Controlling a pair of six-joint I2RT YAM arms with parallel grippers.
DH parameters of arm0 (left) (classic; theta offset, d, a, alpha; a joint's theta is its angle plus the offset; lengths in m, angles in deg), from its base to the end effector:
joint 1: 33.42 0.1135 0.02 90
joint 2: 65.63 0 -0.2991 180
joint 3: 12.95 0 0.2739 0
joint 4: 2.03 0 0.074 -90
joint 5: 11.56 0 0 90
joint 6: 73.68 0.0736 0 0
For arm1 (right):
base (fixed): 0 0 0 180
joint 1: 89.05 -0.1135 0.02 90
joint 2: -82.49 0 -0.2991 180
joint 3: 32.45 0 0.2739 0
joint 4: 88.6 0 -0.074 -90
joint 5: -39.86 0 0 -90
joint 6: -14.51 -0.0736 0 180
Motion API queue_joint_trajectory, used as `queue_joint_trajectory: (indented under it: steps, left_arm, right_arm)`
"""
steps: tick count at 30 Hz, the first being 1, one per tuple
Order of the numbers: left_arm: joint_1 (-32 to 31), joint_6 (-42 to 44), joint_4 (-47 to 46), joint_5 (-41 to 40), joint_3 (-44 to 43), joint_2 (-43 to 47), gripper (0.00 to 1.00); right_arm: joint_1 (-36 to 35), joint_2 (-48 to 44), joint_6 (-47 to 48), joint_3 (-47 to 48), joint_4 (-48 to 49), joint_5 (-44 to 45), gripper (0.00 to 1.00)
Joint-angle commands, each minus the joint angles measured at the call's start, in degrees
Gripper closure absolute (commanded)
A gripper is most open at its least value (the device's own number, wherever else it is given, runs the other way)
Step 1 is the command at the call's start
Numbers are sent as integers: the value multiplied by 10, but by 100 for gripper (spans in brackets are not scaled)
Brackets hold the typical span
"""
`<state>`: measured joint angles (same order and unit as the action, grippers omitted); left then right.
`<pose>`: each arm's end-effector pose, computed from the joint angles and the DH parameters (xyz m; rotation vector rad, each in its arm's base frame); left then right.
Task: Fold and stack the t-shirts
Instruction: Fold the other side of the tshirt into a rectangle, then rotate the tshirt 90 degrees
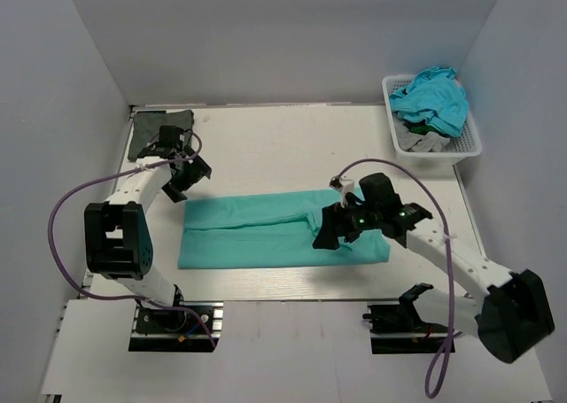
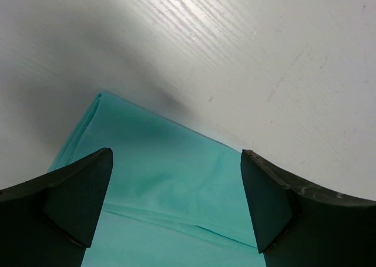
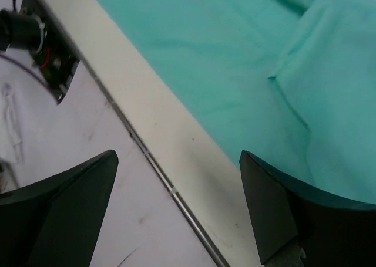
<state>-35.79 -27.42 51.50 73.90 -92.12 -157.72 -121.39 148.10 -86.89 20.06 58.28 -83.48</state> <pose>0.3567 -0.0089 0.2161 -0.9855 2.5463 -0.1233 0.1955 0.1717 0.2260 -0.7329 2.3485 1.0444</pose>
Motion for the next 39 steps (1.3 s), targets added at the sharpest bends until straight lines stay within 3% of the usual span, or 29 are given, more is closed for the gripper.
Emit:
queue_joint_trajectory:
  steps: [1,2,7,11,17,22,24,25,26,27,29,30,32,33,34,35,37,39]
  left_arm:
    - [-1,25,-21,34,-20,-14,0]
    - [-6,30,-29,43,-26,-19,0]
    - [-18,38,-29,53,-2,-43,0]
    - [-44,26,-41,41,67,-48,0]
    - [-78,-19,-35,12,176,-34,0]
    - [-130,-93,22,72,276,68,0]
    - [-169,-110,27,160,329,116,0]
    - [-183,-117,27,189,343,139,0]
    - [-197,-135,49,248,357,187,0]
    - [-226,-135,49,281,380,212,0]
    - [-247,-149,86,329,380,262,0]
    - [-259,-149,93,341,349,301,0]
    - [-272,-149,101,342,311,327,0]
    - [-279,-138,94,347,282,333,0]
    - [-280,-128,87,355,271,333,0]
    - [-280,-104,87,355,250,328,0]
    - [-286,-81,98,346,229,310,0]
    - [-291,-44,113,333,200,288,0]
  right_arm:
    - [5,-33,-13,10,-23,94,10]
    - [7,-15,-38,25,-33,187,10]
    - [31,73,-148,63,-105,375,10]
    - [53,122,-167,56,-108,371,10]
    - [88,218,-166,83,-36,358,10]
    - [101,422,-126,202,15,278,10]
    - [102,473,-107,321,29,263,10]
    - [103,571,-83,425,-19,201,10]
    - [97,605,-59,478,-30,181,10]
    - [91,636,-17,617,-33,157,10]
    - [83,757,15,716,-75,98,10]
    - [80,823,56,920,-110,77,10]
    - [78,878,94,1010,-158,69,10]
    - [76,867,102,1020,-146,48,10]
    - [77,849,102,959,-54,46,10]
    - [76,768,90,870,-17,67,10]
    - [69,722,92,787,57,91,10]
    - [62,683,88,790,68,145,10]
